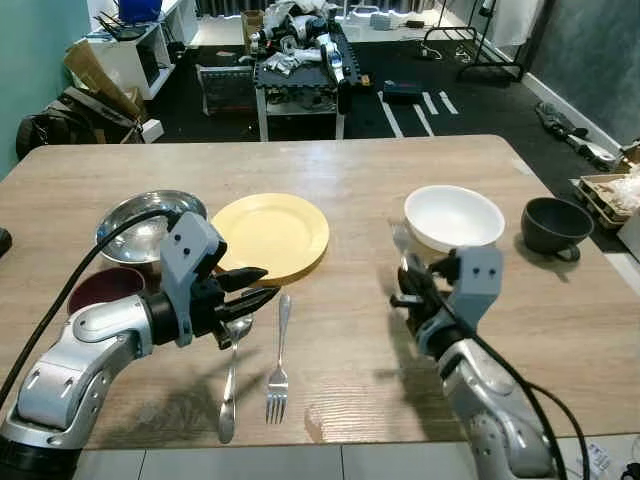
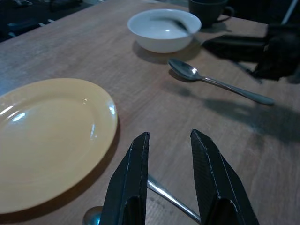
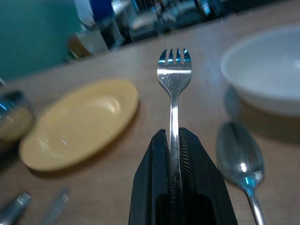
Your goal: Setting the table
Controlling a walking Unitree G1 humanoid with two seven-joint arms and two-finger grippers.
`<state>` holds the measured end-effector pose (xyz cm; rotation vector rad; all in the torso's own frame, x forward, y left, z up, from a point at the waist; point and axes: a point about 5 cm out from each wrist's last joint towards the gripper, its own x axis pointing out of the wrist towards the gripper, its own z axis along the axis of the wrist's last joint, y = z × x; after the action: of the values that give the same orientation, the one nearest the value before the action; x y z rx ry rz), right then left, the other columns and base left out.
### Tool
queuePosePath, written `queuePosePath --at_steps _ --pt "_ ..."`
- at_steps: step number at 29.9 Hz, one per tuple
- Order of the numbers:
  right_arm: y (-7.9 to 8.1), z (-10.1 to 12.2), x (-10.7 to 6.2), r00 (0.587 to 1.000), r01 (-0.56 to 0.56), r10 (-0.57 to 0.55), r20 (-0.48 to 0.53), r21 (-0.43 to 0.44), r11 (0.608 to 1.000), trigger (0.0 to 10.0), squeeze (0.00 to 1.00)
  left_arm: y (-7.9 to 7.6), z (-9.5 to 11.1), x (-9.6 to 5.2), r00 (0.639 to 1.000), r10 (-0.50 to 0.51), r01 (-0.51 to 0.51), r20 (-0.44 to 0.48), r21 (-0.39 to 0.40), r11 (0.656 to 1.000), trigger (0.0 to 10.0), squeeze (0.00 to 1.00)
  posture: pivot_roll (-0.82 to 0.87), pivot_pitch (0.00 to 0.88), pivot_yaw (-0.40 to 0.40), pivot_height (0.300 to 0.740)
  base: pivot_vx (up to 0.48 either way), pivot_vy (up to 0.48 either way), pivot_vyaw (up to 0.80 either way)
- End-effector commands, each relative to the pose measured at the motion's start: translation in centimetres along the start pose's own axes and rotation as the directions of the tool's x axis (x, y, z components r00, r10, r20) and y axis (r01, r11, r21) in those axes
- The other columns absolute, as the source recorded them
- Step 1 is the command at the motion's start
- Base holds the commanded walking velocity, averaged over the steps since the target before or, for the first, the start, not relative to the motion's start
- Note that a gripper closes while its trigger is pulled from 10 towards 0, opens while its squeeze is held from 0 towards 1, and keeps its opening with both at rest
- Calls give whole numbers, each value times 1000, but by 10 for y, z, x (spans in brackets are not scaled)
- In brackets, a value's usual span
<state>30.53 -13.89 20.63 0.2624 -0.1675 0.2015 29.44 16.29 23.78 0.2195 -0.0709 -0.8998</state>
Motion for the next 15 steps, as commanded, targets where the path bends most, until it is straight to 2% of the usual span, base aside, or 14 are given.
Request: queuePosePath --at_steps 1,3,5,6,7,8,10,15 --pt "2 17 -5 996 -29 28 80 15 999 10000 0 0 -5 3 1000 20 -20 -13 -1 1000 10000 0 92 139 107 740 0 0 0" --pt "0 19 -6 996 -19 19 93 1 1000 10000 0 1 -5 5 999 40 -40 -15 2 999 10000 0 92 138 106 740 0 0 0" --pt "-10 20 -12 993 57 -51 109 -52 997 10000 0 2 -5 9 995 101 -101 -4 -2 995 10000 0 89 132 105 740 0 0 0" --pt "-10 20 -12 993 57 -51 109 -52 997 10000 0 2 -5 9 995 101 -101 -4 -2 995 10000 0 89 132 105 740 0 0 0" --pt "-19 19 -19 984 143 -129 120 -114 983 10000 0 3 -5 14 987 163 -163 9 -25 986 10000 0 78 126 107 740 0 0 0" --pt "-19 19 -19 984 143 -129 120 -114 983 10000 0 3 -5 14 987 163 -163 9 -25 986 10000 0 78 126 107 740 0 0 0" --pt "-29 13 -27 967 236 -221 123 -120 964 10000 0 4 -9 21 967 254 -254 -8 -56 966 10000 0 78 126 107 740 0 0 0" --pt "-33 7 -30 960 267 -256 110 -107 958 10000 0 1 -16 28 953 302 -302 -23 -61 951 10000 0 56 114 119 740 0 0 0"
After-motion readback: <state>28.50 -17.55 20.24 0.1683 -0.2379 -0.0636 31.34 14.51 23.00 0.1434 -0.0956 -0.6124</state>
